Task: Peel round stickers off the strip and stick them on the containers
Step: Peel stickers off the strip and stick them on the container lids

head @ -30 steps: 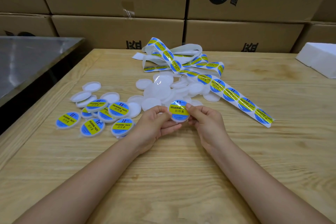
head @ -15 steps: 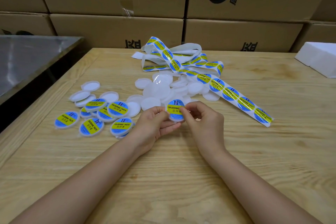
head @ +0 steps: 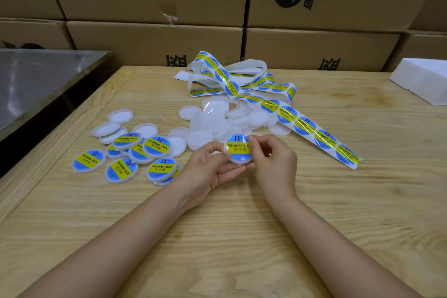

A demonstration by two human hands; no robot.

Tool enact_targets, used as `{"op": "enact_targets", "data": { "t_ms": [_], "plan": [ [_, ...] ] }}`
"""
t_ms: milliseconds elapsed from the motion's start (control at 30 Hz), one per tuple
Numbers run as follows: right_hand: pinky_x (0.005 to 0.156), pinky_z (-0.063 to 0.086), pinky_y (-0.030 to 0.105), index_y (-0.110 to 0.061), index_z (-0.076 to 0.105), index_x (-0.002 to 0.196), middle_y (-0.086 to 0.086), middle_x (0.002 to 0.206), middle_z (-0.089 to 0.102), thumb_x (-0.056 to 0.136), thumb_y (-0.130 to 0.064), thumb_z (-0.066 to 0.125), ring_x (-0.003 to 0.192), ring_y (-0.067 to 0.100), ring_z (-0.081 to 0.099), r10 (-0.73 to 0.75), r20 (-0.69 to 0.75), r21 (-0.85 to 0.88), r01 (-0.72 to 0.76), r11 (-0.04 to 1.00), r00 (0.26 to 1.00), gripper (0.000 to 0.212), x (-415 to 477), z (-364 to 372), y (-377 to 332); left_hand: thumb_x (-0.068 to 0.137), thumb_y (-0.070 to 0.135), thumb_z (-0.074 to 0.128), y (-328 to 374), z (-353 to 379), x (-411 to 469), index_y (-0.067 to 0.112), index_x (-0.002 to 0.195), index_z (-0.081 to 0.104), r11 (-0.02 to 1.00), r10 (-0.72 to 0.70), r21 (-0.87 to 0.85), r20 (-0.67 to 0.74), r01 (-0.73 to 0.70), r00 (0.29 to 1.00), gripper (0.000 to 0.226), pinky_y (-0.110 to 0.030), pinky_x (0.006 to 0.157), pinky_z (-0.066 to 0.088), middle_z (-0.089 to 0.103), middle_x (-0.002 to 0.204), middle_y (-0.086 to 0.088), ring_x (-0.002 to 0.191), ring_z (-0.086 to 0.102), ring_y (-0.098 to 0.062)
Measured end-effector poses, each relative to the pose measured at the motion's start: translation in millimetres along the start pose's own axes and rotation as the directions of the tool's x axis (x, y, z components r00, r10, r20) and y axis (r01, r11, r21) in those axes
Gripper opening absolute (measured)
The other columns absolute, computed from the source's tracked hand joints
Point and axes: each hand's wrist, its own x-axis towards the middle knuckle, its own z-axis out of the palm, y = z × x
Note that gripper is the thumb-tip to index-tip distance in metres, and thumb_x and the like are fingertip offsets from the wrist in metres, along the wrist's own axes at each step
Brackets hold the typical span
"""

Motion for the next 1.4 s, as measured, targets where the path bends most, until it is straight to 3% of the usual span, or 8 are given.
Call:
{"op": "enact_targets", "data": {
  "t_ms": [200,433,533,800,1000,1233,1300,1400],
  "plan": [
    [0.057,0.04,0.006,-0.019,0.057,0.068,-0.01,0.065,0.062,0.08,-0.029,0.073,0.059,-0.004,0.055,0.168,-0.074,0.118,-0.158,0.98,0.983,0.022,3.8,-1.2,-0.1,0.092,-0.004,0.046,-13.7,9.7,-6.0,0.005,0.093,0.043,0.972,0.139,0.181,0.061,-0.148,0.988,0.009,-0.032,0.08,0.056,0.068,0.086,-0.02,0.085,0.07,-0.026],
    [0.069,0.044,0.011,-0.027,0.05,0.09,-0.009,0.092,0.06,0.069,-0.035,0.08,0.082,-0.002,0.058,0.176,0.099,0.079,-0.184,0.98,0.979,0.037,-3.5,4.8,-1.2,0.094,-0.005,0.041,-10.1,5.7,-6.2,0.007,0.09,0.042,0.966,0.192,0.163,0.075,-0.202,0.979,0.013,-0.028,0.072,0.056,0.071,0.072,-0.009,0.082,0.071,-0.022],
    [0.078,0.049,0.024,-0.026,0.049,0.096,0.001,0.102,0.061,0.072,-0.026,0.079,0.092,0.012,0.06,0.133,0.2,0.088,-0.153,0.984,0.971,0.039,-2.1,2.5,2.3,0.095,-0.004,0.039,-6.1,0.8,-5.1,0.006,0.092,0.044,0.984,0.16,0.071,0.05,-0.163,0.986,0.012,-0.026,0.07,0.056,0.072,0.077,-0.01,0.082,0.071,-0.022],
    [0.067,0.048,0.017,-0.03,0.057,0.08,-0.011,0.08,0.065,0.083,-0.013,0.07,0.07,0.003,0.058,-0.067,0.182,0.113,0.047,0.992,0.981,0.021,1.2,-12.1,8.2,0.094,-0.002,0.041,1.5,-3.9,-2.6,0.003,0.102,0.053,0.998,0.063,0.004,-0.011,-0.063,0.998,0.016,-0.029,0.064,0.058,0.072,0.087,-0.014,0.079,0.071,-0.026],
    [0.064,0.039,0.008,-0.002,0.062,0.081,0.006,0.079,0.065,0.085,-0.009,0.062,0.07,0.0,0.053,-0.293,0.11,-0.071,0.301,0.951,0.95,0.009,-4.1,-9.9,10.4,0.094,0.009,0.048,-3.0,0.1,-2.4,0.01,0.106,0.059,0.997,0.047,0.069,-0.018,-0.045,0.999,0.016,-0.027,0.063,0.057,0.073,0.09,-0.008,0.081,0.071,-0.023],
    [0.065,0.041,0.013,-0.01,0.063,0.087,0.003,0.079,0.064,0.087,-0.006,0.061,0.071,0.009,0.054,-0.252,0.146,-0.061,0.263,0.963,0.957,0.004,-3.8,-12.6,4.9,0.095,0.011,0.045,0.7,1.3,-1.9,0.006,0.097,0.064,0.999,0.003,0.046,-0.055,0.0,0.998,0.02,-0.03,0.056,0.057,0.072,0.085,-0.014,0.073,0.071,-0.026],
    [0.069,0.046,0.022,-0.02,0.058,0.102,-0.003,0.081,0.061,0.08,-0.009,0.071,0.071,0.01,0.054,-0.248,0.223,-0.021,0.259,0.966,0.943,0.028,-6.6,-13.9,3.8,0.095,0.011,0.045,3.3,1.8,-2.0,0.006,0.096,0.064,0.997,0.032,0.069,-0.093,-0.025,0.995,0.019,-0.029,0.053,0.056,0.071,0.085,-0.015,0.071,0.071,-0.025],
    [0.077,0.044,0.014,-0.042,0.025,0.131,-0.01,0.096,0.055,0.07,-0.026,0.082,0.081,0.009,0.054,-0.194,0.376,-0.009,0.213,0.977,0.906,0.085,-10.0,-17.5,3.5,0.096,0.012,0.047,7.7,0.9,-0.9,0.008,0.091,0.062,0.987,0.123,0.131,-0.23,-0.094,0.965,0.016,-0.027,0.042,0.051,0.07,0.079,-0.012,0.064,0.07,-0.023]
  ]
}}
